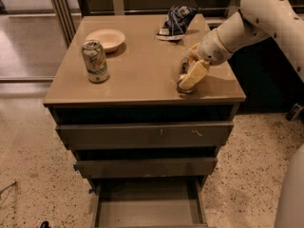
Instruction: Place orange can into bottom drawer
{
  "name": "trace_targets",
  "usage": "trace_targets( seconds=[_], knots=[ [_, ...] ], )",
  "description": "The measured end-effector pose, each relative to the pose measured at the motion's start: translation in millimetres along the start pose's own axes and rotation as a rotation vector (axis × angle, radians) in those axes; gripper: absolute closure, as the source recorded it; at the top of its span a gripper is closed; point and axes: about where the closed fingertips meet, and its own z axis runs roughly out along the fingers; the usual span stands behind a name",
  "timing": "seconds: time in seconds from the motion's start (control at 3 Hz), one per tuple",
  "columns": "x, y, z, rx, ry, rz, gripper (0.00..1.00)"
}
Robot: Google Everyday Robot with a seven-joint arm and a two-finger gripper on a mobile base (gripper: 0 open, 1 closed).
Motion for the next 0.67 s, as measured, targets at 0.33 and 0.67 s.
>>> trace_targets(
  seconds=[0.33,0.67],
  knots=[
    [-1.2,7.4,-3.6,-0.004,-0.004,-0.010,1.00],
    [-5.8,31.5,-21.7,-0.005,-0.032,-0.032,1.00]
  ],
)
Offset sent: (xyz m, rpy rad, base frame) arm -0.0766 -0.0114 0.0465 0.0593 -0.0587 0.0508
